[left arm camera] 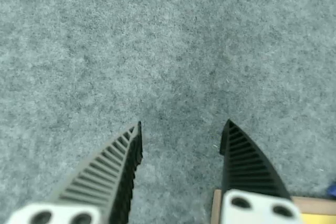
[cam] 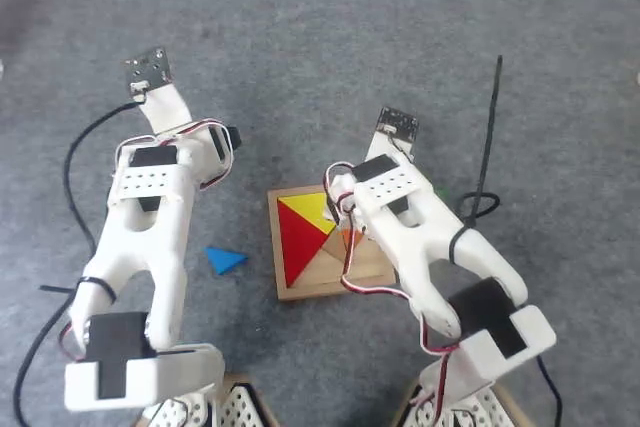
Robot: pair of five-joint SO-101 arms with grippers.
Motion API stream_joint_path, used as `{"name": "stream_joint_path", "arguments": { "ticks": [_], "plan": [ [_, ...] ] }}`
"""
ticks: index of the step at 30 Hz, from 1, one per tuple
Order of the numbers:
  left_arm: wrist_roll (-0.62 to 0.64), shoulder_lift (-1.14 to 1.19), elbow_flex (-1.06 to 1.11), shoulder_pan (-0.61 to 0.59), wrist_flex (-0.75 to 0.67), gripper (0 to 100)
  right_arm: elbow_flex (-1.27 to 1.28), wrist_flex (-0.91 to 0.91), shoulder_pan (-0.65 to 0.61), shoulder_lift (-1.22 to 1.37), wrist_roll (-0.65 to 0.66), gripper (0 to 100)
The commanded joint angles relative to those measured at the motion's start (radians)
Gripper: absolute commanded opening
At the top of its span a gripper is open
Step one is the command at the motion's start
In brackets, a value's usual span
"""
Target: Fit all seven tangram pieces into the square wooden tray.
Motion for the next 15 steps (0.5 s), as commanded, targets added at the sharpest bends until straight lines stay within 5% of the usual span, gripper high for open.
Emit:
{"name": "stream_joint_path", "arguments": {
  "ticks": [1, 15],
  "plan": [
    [-0.011, -0.048, -0.022, -0.009, 0.002, 24, -0.021, 0.008, -0.051, -0.05, -0.008, 22.5],
    [-0.011, -0.048, -0.021, -0.008, 0.003, 24, -0.037, -0.041, 0.012, 0.108, -0.006, 26.2]
  ]
}}
